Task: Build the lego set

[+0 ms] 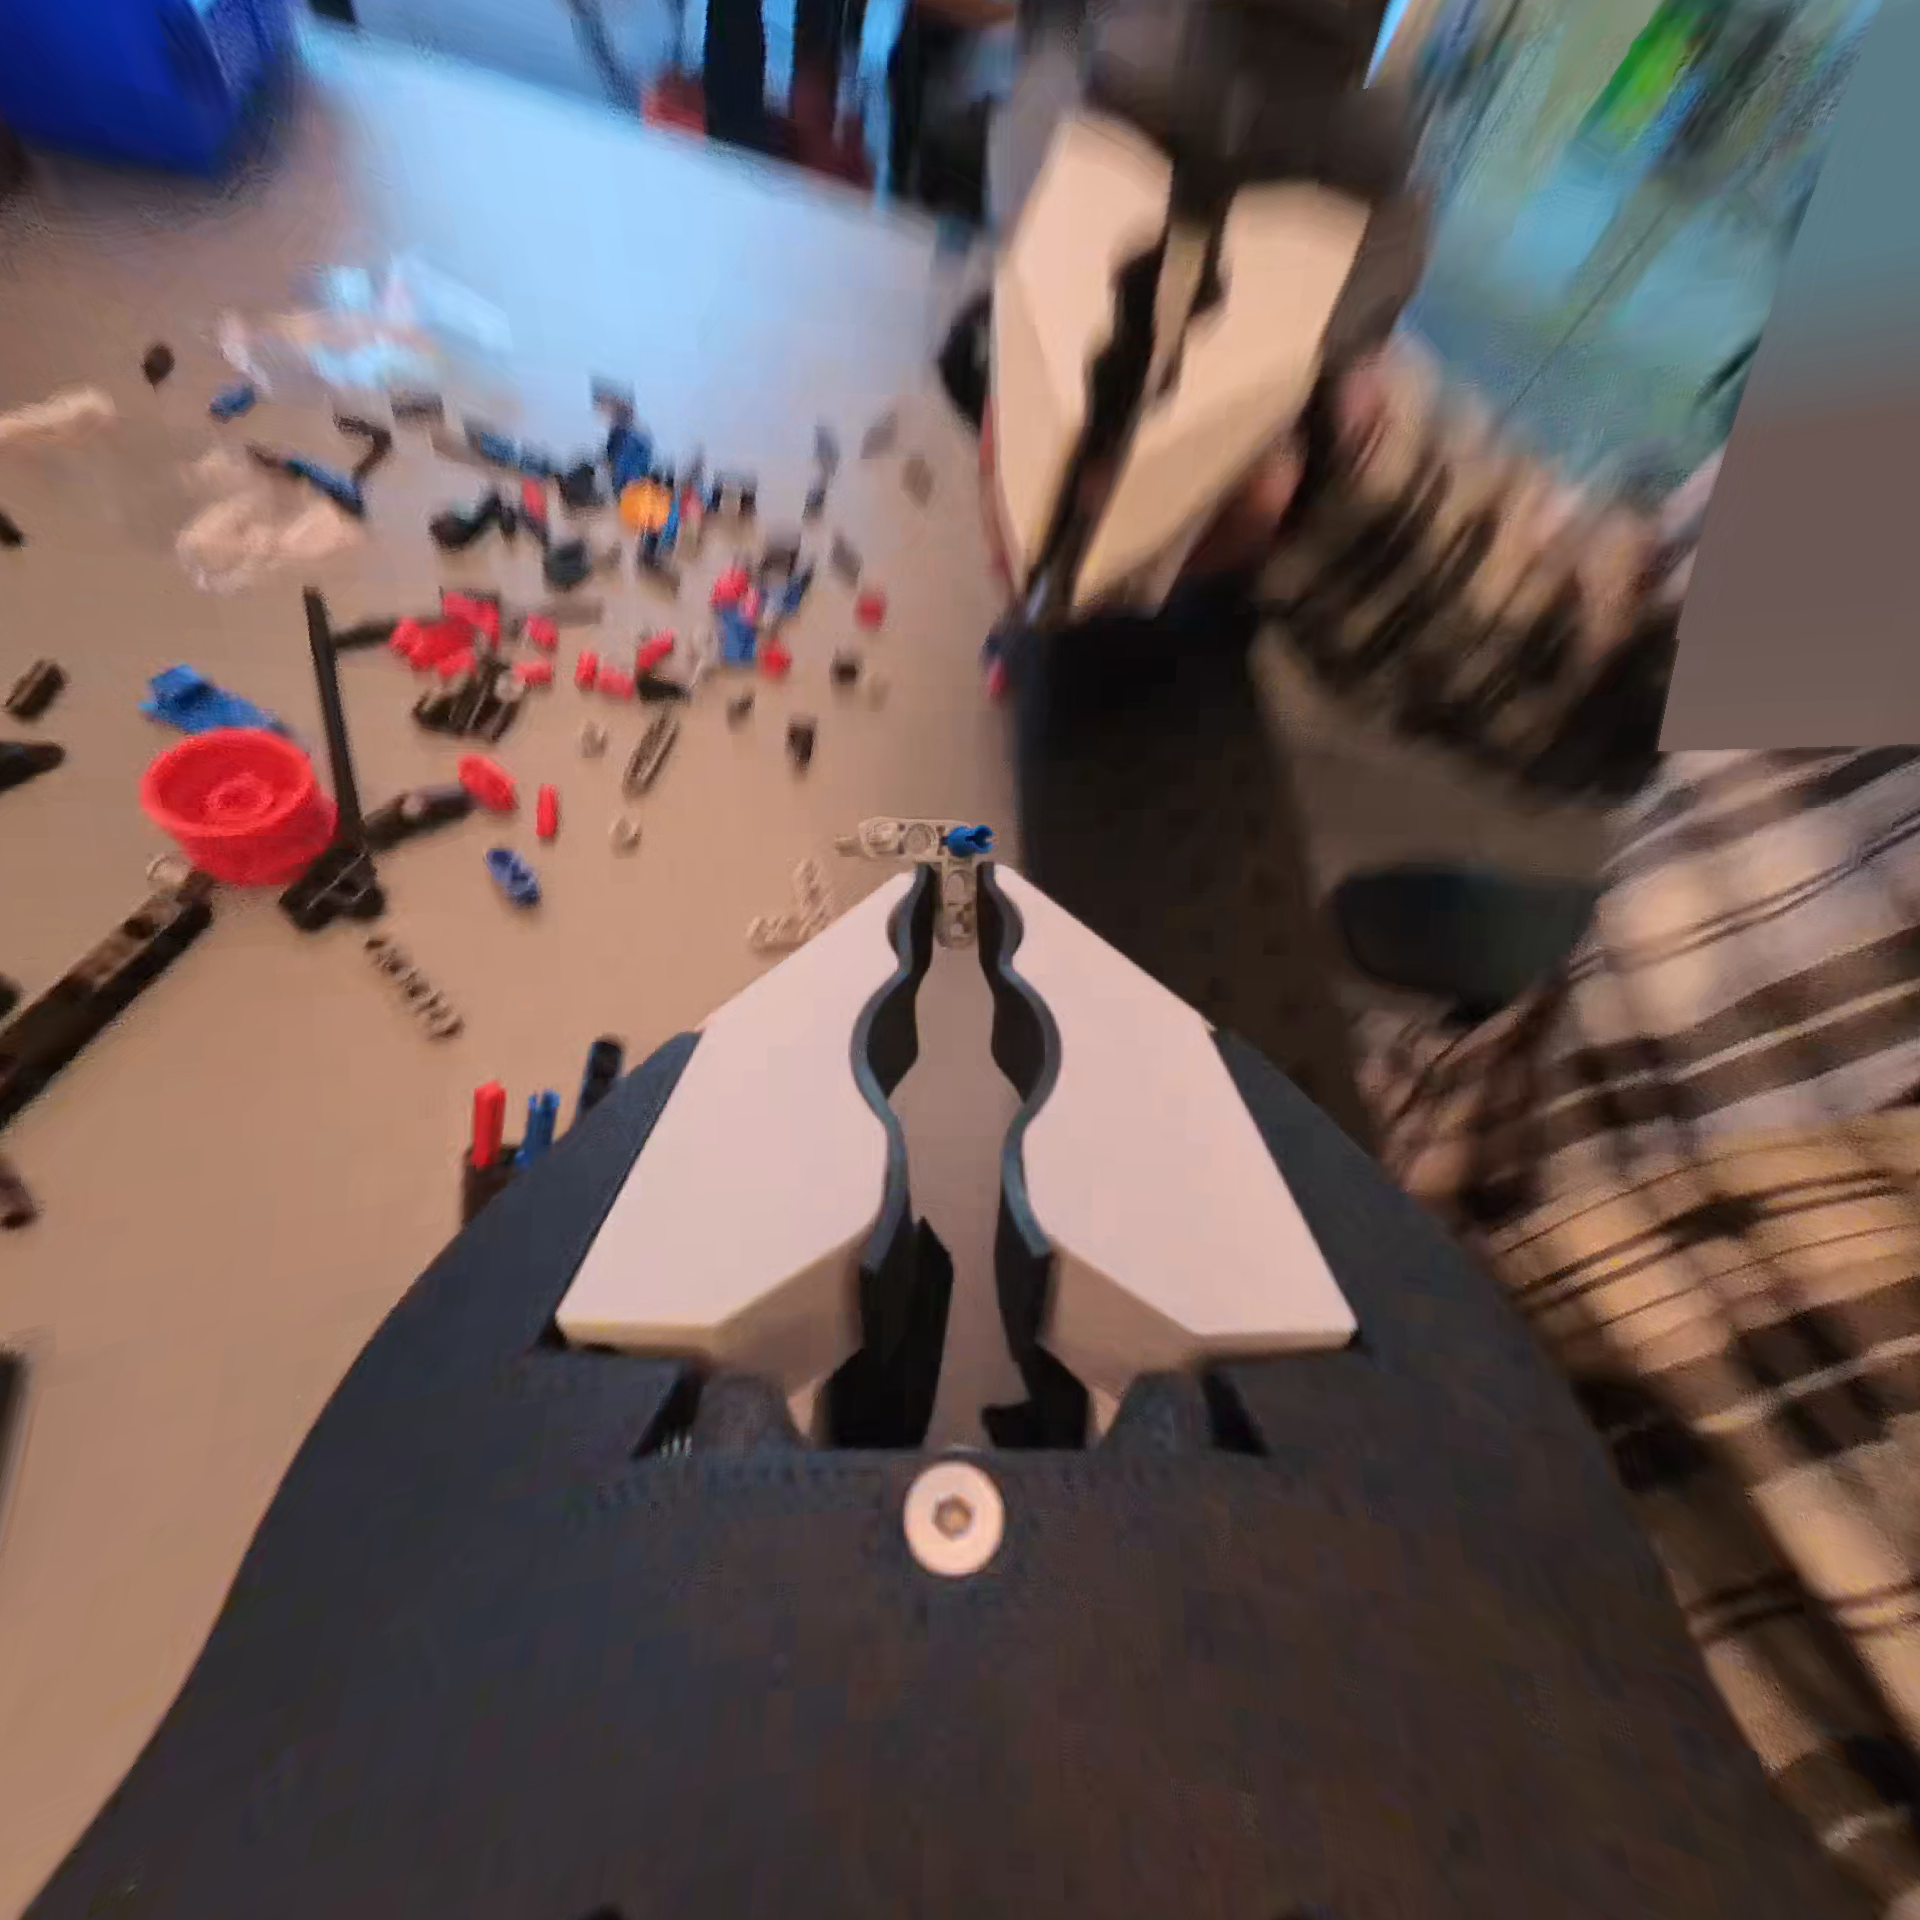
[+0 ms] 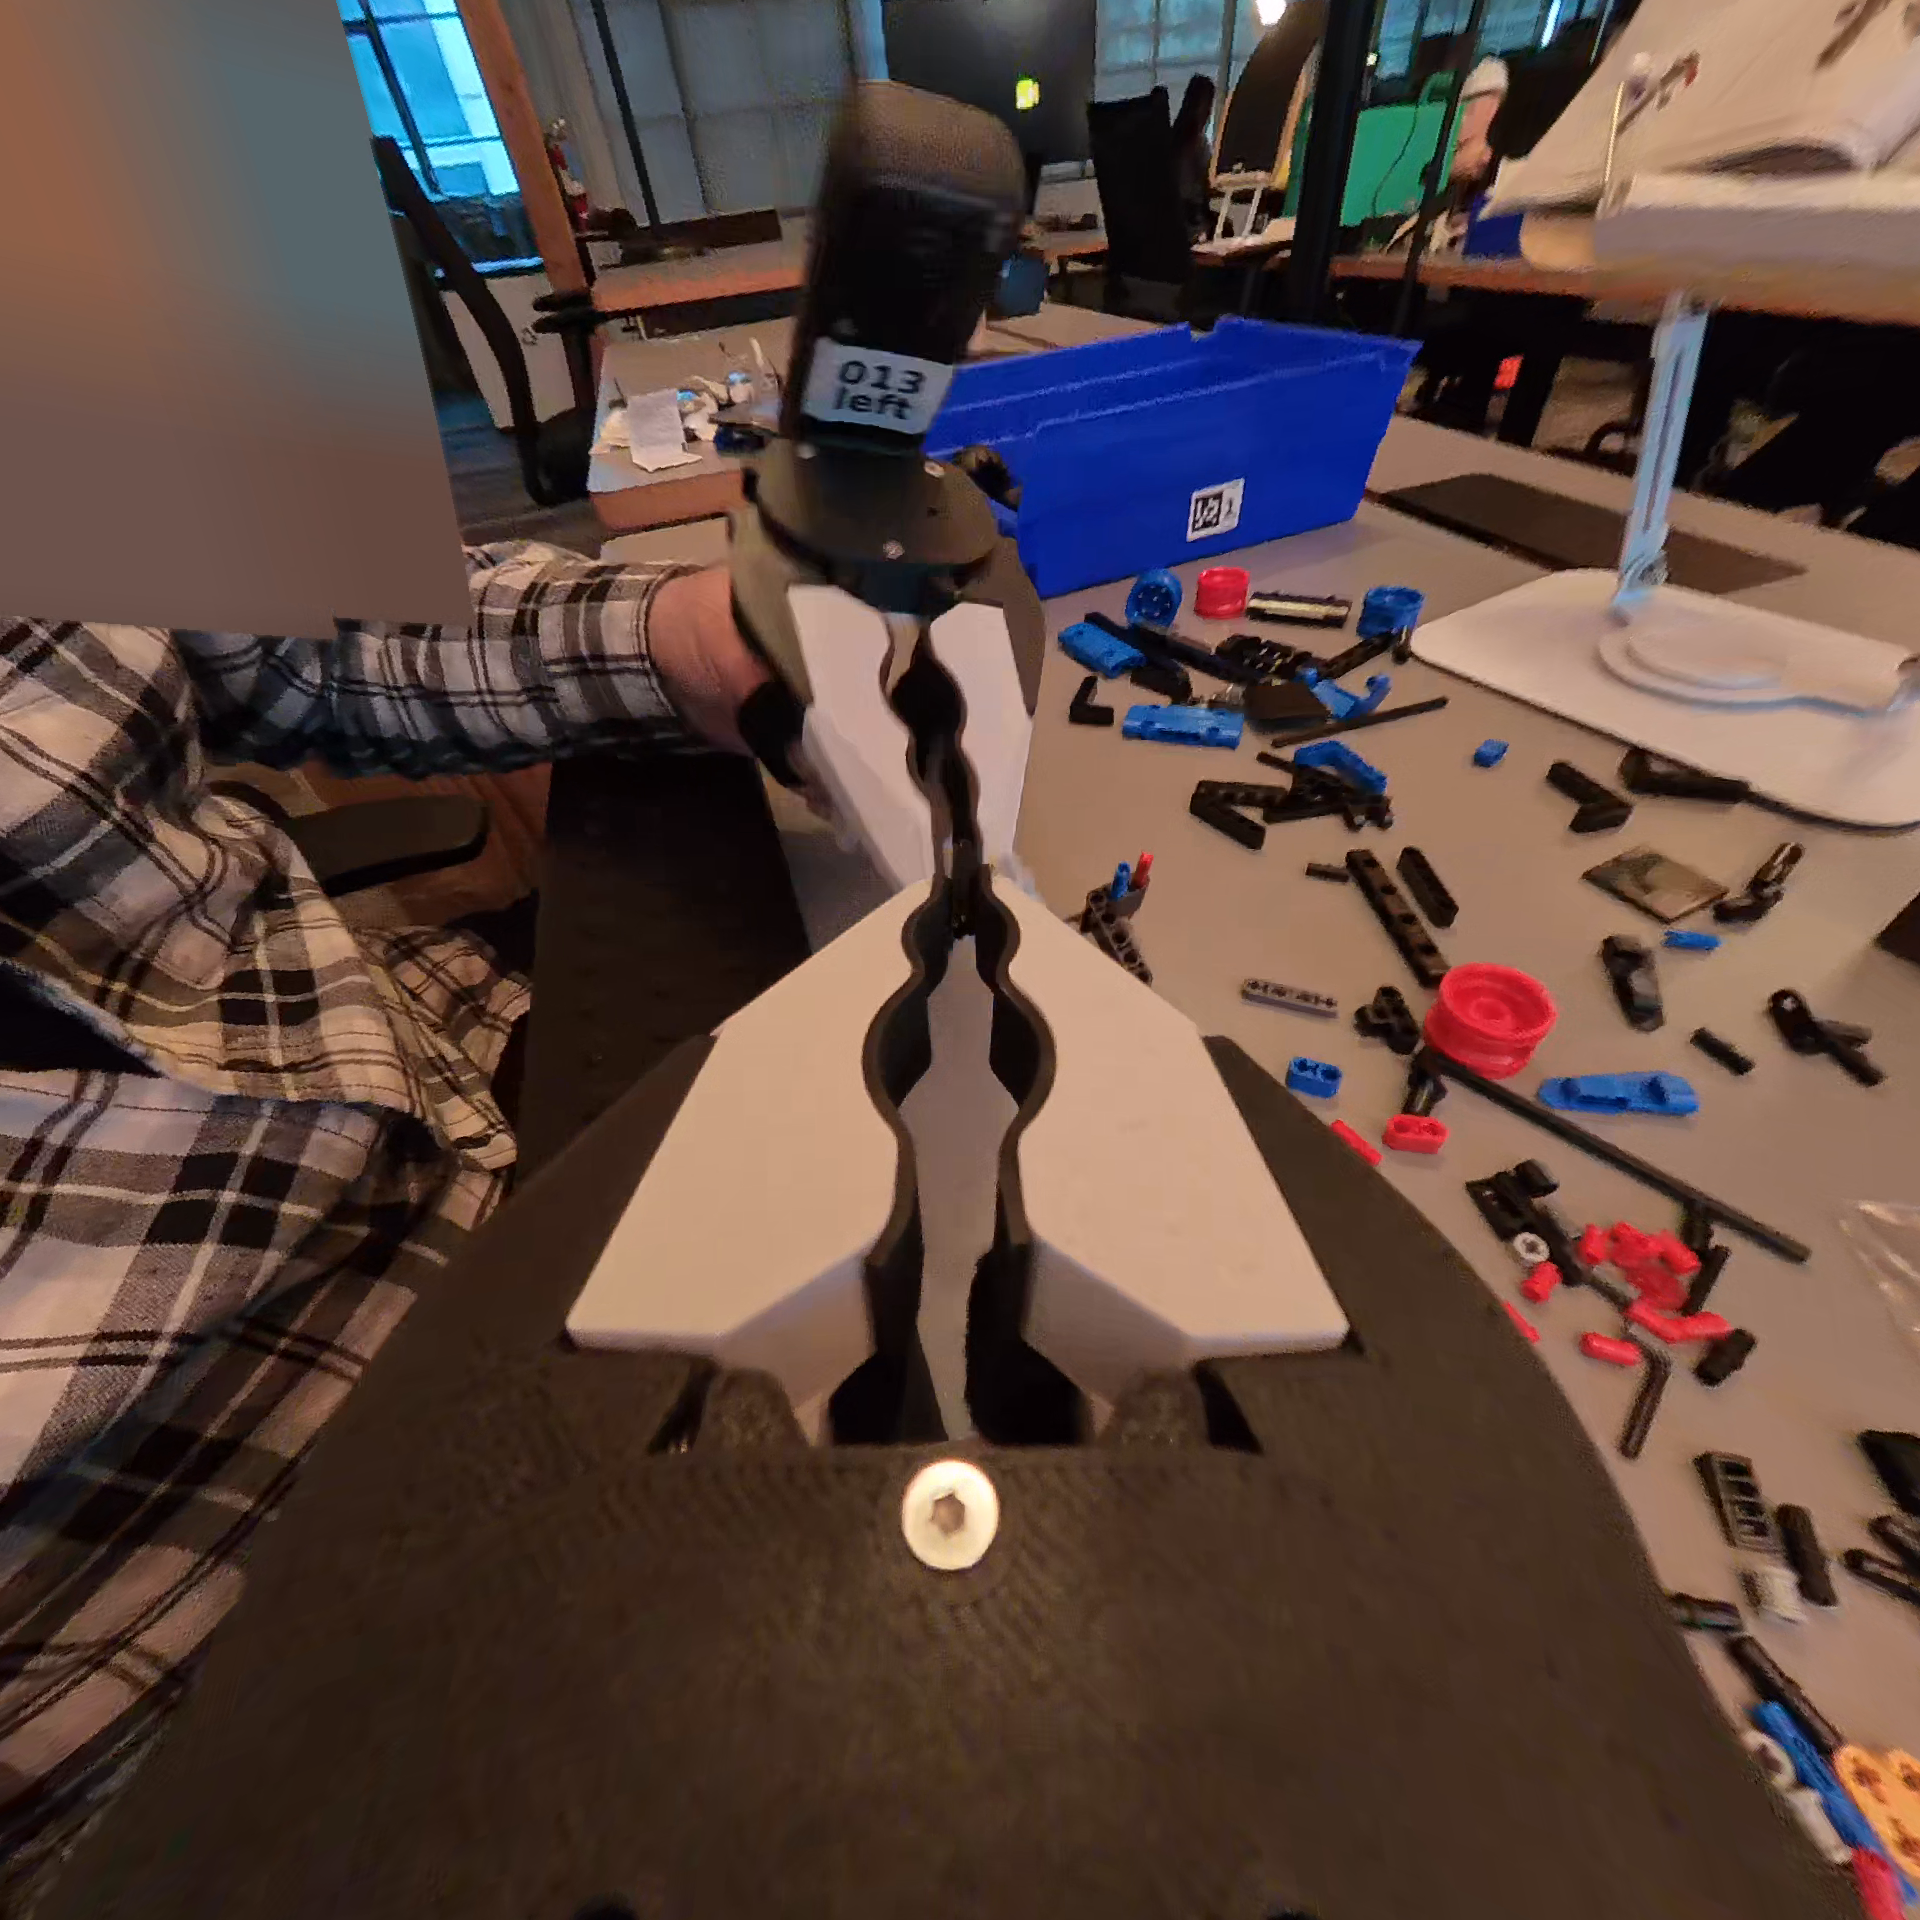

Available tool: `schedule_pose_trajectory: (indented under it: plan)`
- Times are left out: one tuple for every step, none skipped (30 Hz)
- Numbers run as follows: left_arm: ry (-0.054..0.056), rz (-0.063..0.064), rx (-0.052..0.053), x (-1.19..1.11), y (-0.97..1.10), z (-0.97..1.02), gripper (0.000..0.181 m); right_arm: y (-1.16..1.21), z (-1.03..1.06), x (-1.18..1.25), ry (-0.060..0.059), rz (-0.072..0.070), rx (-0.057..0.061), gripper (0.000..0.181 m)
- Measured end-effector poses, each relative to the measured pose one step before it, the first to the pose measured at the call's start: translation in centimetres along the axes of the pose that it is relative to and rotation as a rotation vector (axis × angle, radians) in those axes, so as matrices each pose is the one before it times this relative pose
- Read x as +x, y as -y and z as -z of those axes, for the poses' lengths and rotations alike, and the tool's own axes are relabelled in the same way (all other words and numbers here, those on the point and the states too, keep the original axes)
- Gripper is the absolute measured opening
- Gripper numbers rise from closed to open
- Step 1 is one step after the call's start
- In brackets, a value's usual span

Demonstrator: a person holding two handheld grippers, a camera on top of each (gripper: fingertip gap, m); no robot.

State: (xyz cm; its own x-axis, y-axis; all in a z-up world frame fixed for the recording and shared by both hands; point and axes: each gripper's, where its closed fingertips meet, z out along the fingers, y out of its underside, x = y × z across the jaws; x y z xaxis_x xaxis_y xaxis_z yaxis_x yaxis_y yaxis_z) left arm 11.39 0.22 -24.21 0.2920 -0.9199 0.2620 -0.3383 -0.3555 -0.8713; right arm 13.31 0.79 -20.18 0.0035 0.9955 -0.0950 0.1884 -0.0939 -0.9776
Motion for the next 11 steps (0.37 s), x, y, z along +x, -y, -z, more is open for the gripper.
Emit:
schedule_pose_trajectory:
  plan:
    - [-0.0694, 0.0754, 0.1173, 0.49, 1.671, 0.83, 0.006, 0.424, 0.014, -0.103, -0.0162, 0.0234, 0.0064, 0.002]
    - [-0.0807, 0.0717, 0.1252, 0.733, 1.78, 0.791, 0.006, 0.478, -0.064, -0.048, -0.0229, 0.0289, 0.0046, 0.003]
    - [-0.076, 0.0699, 0.1103, 0.721, 1.573, 0.617, 0.006, 0.528, -0.17, -0.144, -0.0193, 0.0317, 0.0026, 0.002]
    - [-0.0544, 0.0558, 0.0845, 0.459, 1.173, 0.417, 0.006, 0.538, -0.278, -0.253, -0.0144, 0.0347, 0.0003, 0.002]
    - [-0.0392, 0.0361, 0.065, 0.319, 0.826, 0.269, 0.005, 0.527, -0.348, -0.218, -0.0197, 0.0394, -0.0009, 0.003]
    - [-0.04, 0.0274, 0.0482, 0.368, 0.529, 0.133, 0.006, 0.526, -0.382, -0.17, -0.0223, 0.0384, -0.0017, 0.002]
    - [-0.0294, 0.0261, 0.0341, 0.245, 0.345, 0.025, 0.005, 0.55, -0.369, -0.112, -0.0229, 0.0356, 0.0025, 0.002]
    - [-0.0131, 0.0177, 0.0265, 0.079, 0.25, -0.031, 0.005, 0.542, -0.327, -0.064, -0.0204, 0.0319, 0.0042, 0.002]
    - [-0.0201, 0.0133, 0.0197, 0.193, 0.173, -0.059, 0.006, 0.464, -0.279, 0.043, -0.0234, 0.0321, 0.0021, 0.001]
    - [-0.0147, 0.01, 0.0193, 0.138, 0.176, -0.049, 0.006, 0.448, -0.218, 0.086, -0.0189, 0.027, 0.0038, 0.001]
    - [-0.0086, 0.0065, 0.0228, 0.066, 0.257, 0.0, 0.006, 0.434, -0.153, 0.084, -0.0083, 0.012, 0.0114, 0.002]
